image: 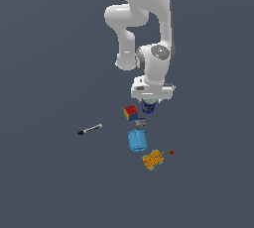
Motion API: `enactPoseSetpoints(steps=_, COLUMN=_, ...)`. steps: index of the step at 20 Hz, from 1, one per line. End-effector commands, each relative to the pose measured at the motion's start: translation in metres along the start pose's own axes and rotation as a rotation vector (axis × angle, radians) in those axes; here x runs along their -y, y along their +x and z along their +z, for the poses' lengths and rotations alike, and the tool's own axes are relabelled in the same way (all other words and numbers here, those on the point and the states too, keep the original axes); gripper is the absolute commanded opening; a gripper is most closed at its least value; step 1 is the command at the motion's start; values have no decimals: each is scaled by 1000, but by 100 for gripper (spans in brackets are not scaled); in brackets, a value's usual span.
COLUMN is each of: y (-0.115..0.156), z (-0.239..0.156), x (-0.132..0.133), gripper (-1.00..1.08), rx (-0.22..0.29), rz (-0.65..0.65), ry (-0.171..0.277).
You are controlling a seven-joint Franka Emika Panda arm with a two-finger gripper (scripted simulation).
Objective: Pick up a designated object from a clutter of objects.
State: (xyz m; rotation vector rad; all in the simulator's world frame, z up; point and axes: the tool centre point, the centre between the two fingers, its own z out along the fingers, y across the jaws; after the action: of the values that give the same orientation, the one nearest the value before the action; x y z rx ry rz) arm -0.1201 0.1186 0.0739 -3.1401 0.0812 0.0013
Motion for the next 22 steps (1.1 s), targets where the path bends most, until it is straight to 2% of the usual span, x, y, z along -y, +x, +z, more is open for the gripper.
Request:
enactPoseSetpoints(steps=1, y=0, z=0, x=0, gripper=-100, rx=-1, rz=0, ry=0)
enactPoseSetpoints(steps=14, y=1, z=-2, x=-1, gripper=-100, rx=0, rz=0, ry=-1)
enactPoseSetpoints(steps=22, y=11, z=-26, x=-8, gripper=-100, rx=0, rz=0, ry=1)
